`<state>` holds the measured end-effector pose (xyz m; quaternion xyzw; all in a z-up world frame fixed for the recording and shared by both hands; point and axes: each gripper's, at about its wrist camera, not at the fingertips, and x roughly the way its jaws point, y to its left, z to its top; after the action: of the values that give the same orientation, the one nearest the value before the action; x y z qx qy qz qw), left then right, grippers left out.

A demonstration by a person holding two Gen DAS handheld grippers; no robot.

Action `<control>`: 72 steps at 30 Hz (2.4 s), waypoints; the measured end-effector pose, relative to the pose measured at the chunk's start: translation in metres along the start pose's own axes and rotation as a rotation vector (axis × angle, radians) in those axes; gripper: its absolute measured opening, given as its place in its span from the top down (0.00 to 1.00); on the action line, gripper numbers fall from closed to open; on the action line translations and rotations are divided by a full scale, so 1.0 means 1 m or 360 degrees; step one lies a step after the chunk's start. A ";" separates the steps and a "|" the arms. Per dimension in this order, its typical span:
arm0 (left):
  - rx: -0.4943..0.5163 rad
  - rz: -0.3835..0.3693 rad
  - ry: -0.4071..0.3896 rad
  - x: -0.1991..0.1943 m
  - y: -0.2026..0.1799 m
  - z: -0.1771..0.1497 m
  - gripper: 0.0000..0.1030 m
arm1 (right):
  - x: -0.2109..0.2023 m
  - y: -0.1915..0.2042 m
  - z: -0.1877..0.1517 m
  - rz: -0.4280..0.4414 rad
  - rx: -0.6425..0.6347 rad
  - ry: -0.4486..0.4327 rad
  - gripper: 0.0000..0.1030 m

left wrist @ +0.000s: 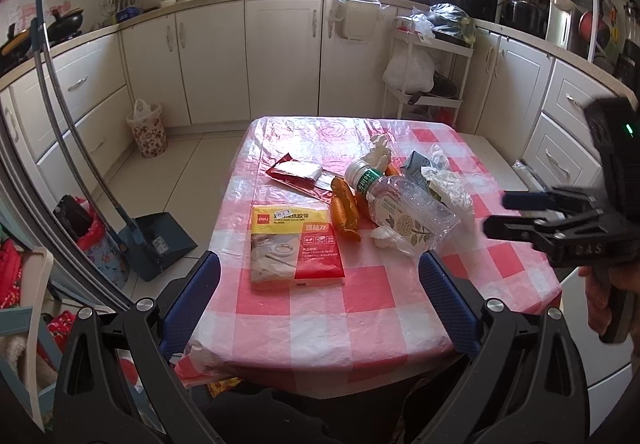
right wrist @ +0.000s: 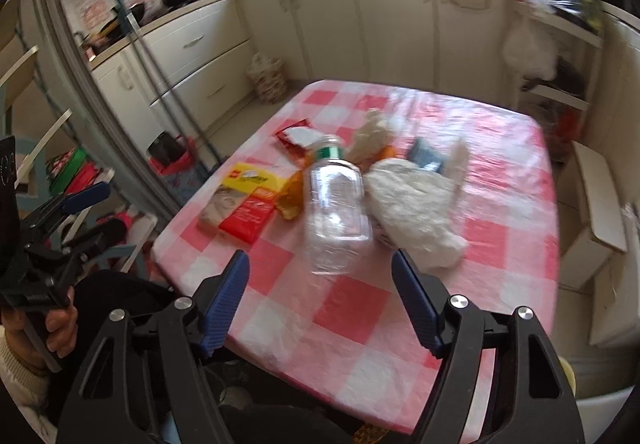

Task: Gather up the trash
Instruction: 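Move the right tool to the clear plastic bottle and close on it, then lift the bottle with the right tool while the left tool grasps the red wrapper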

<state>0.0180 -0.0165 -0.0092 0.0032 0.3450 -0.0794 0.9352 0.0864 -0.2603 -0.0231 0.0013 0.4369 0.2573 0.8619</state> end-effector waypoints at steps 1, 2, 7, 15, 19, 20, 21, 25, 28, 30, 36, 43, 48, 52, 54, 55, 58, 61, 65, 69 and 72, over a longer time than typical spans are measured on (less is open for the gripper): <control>0.0016 0.0009 0.0004 0.001 -0.002 0.000 0.07 | 0.009 0.001 0.006 0.0020 -0.0029 0.0038 0.33; 0.0028 0.0013 0.0008 0.001 -0.003 0.000 0.07 | 0.020 0.003 0.013 0.0011 -0.0062 0.0082 0.35; 0.0080 -0.0052 0.0100 0.010 0.002 0.007 0.07 | 0.065 -0.008 0.034 -0.0100 -0.0102 0.0221 0.36; -0.0024 -0.0154 0.0241 0.072 0.036 0.049 0.07 | 0.090 -0.029 0.033 -0.0029 0.0015 0.0229 0.49; -0.0060 -0.0124 0.0318 0.113 0.048 0.060 0.07 | 0.071 -0.031 0.025 0.0027 0.0066 0.0131 0.50; -0.0057 -0.0103 0.0340 0.123 0.050 0.061 0.07 | 0.064 -0.031 0.024 0.0047 0.0081 0.0097 0.50; -0.0053 -0.0053 0.0352 0.134 0.052 0.063 0.07 | 0.059 -0.032 0.024 0.0070 0.0096 0.0068 0.50; -0.0014 0.0011 0.0381 0.160 0.054 0.066 0.07 | 0.033 -0.036 0.018 0.0149 0.0150 -0.0034 0.51; -0.0022 0.0014 0.0400 0.176 0.052 0.069 0.07 | 0.016 -0.045 0.014 0.0205 0.0221 -0.0079 0.99; -0.0037 0.0014 0.0414 0.188 0.051 0.071 0.07 | 0.011 -0.046 0.006 0.0161 0.0167 -0.0033 0.99; -0.0056 0.0030 0.0443 0.207 0.045 0.069 0.07 | 0.032 -0.039 -0.017 0.0191 0.0105 0.0176 0.27; -0.0010 0.0049 0.0462 0.215 0.039 0.066 0.07 | 0.059 -0.019 -0.013 0.0145 0.0017 0.0286 0.28; -0.0056 0.0044 0.0459 0.228 0.046 0.077 0.07 | 0.076 -0.019 -0.020 0.0129 0.0016 0.0339 0.42; -0.0099 0.0093 0.0492 0.255 0.050 0.089 0.07 | 0.069 -0.033 -0.024 0.0215 0.0151 0.0291 0.46; -0.0068 0.0187 0.0514 0.272 0.046 0.095 0.07 | 0.062 -0.043 -0.029 0.0262 0.0239 0.0262 0.46; -0.0048 0.0231 0.0520 0.279 0.043 0.098 0.07 | 0.059 -0.048 -0.031 0.0298 0.0289 0.0243 0.46; 0.0022 0.0272 0.0565 0.303 0.036 0.101 0.13 | 0.043 -0.065 -0.039 0.0402 0.0436 0.0158 0.46; 0.0048 0.0135 0.0564 0.317 0.031 0.100 0.58 | 0.030 -0.078 -0.048 0.0495 0.0559 0.0076 0.46; 0.0011 -0.0020 0.0591 0.318 0.032 0.110 0.98 | 0.015 -0.089 -0.060 0.0552 0.0659 -0.0011 0.46; -0.0054 -0.0153 0.0472 0.295 0.037 0.118 0.98 | 0.003 -0.100 -0.071 0.0622 0.0764 -0.0118 0.46; -0.0086 -0.0221 0.0378 0.271 0.040 0.125 0.99 | -0.008 -0.110 -0.081 0.0652 0.0818 -0.0217 0.46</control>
<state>0.3080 -0.0247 -0.0910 -0.0364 0.4547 -0.1338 0.8798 0.0702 -0.3771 -0.0920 0.3237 0.4196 0.3060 0.7909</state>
